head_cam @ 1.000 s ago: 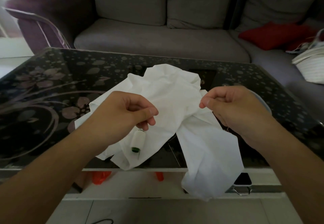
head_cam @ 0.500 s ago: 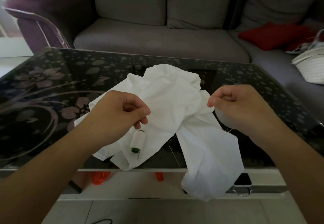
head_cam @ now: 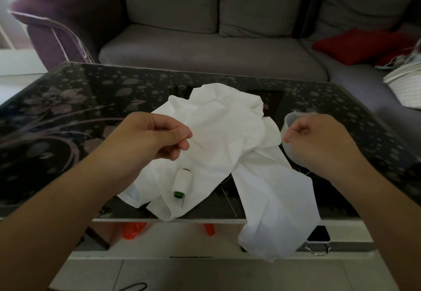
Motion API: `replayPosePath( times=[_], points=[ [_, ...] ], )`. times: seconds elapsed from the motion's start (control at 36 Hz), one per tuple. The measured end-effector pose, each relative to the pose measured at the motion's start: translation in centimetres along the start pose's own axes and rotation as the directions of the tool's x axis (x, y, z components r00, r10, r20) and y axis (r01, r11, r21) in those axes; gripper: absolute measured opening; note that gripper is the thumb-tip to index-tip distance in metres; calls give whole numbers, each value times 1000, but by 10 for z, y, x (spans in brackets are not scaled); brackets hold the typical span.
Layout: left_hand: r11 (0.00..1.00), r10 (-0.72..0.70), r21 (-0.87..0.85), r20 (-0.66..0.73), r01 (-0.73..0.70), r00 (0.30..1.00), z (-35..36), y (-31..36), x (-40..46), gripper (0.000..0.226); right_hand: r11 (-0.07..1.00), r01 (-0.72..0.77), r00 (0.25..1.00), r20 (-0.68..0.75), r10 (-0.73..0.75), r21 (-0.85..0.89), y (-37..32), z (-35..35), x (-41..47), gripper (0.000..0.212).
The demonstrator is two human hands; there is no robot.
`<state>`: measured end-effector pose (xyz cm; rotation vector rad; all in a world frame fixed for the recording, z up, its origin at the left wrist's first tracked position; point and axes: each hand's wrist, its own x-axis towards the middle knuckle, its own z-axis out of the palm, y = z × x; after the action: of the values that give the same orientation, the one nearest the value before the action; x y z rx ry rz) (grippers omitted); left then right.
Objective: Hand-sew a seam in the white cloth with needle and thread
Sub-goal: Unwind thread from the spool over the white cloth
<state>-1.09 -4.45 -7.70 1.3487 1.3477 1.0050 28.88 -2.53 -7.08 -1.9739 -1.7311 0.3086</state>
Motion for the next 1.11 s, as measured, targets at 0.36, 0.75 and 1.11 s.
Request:
replayPosePath(
  times=[0.36,0.75,1.11],
  points=[
    [955,86,266,167,-129,982,32,4,-18,13,890,315,739,504,-447,329,-67,22,-51,65],
    [953,81,273,187,-131,979,25,3,-14,12,944,251,821,470,-324,212,-45,5,-35,32],
    [932,99,338,116,-133,988,27,1,-11,14,960,256,878,388,-279,111,-36,2,-30,34]
  ],
)
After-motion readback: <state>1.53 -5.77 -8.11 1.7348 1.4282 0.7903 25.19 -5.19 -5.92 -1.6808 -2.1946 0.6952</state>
